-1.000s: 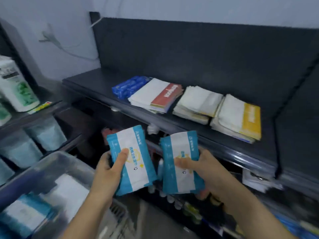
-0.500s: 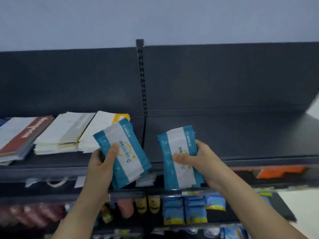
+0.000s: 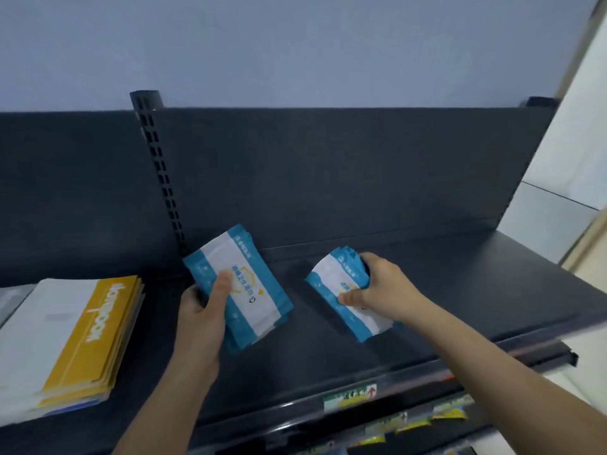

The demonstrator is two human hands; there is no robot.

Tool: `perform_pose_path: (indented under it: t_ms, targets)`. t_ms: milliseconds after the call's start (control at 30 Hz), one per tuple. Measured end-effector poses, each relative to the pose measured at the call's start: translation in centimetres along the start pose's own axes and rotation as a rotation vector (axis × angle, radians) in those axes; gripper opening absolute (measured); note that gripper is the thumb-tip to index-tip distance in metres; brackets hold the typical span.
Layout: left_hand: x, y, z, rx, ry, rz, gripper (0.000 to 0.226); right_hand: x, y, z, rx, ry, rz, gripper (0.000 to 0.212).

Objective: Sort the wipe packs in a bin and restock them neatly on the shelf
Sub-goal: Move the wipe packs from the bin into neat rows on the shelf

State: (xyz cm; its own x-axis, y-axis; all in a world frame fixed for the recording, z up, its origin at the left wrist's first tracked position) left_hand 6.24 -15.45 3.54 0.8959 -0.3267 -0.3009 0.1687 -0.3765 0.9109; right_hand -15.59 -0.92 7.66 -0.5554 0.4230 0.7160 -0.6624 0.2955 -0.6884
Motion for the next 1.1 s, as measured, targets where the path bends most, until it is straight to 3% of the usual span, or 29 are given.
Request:
perform_pose_path:
  t_ms: [133,200,367,533,600,767,933,1100]
  targets:
    - [-0.8,0.7,4.1,0.0,0.006,0.011,0.019,-1.7,0.6,5.5,0.032,-0.112,-0.264,0.071]
    - [-0.7,1.0,5.9,0.007,0.019,0.011,0.021,-2.6,0.8,8.0,0.05,-0.148,-0.388,0.082]
    - [0.3,0.7,8.5,0.056,0.058,-0.005,0.031,-5.1,1.3,12.9,0.145,-0.304,-0.642,0.076]
    - [0.9,0.2,9.4,0.09,0.096,-0.007,0.039,-7.5,2.1,15.1,0.187,-0.476,-0.701,0.058]
    - [0.8,-0.2,9.4,0.106,0.119,-0.009,0.04,-7.8,2.3,15.8,0.214,-0.512,-0.716,0.058]
    - [-0.4,-0.5,8.7,0.096,0.16,-0.011,0.016,-7.6,2.2,16.9,0.259,-0.675,-0.623,0.067]
    - [-2.2,-1.2,7.5,0.079,0.225,-0.016,0.016,-8.0,3.3,17.9,0.295,-0.793,-0.477,0.066]
    - [-4.0,-1.9,6.2,0.065,0.265,-0.018,0.025,-9.1,4.2,18.2,0.457,-0.731,-0.56,0.102]
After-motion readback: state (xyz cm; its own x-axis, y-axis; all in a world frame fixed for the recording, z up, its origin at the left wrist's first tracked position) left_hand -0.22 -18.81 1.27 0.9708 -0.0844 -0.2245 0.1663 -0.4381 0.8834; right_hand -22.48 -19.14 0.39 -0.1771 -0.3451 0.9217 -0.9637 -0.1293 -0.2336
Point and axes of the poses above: each hand's wrist, its own z-axis towards the middle knuckle, its own x-axis out of the back of the hand, y = z × x, the point moved 7 cm from there along z, towards the middle knuckle, and after that the axes turned 11 degrees about x, right-handed, at the moved point
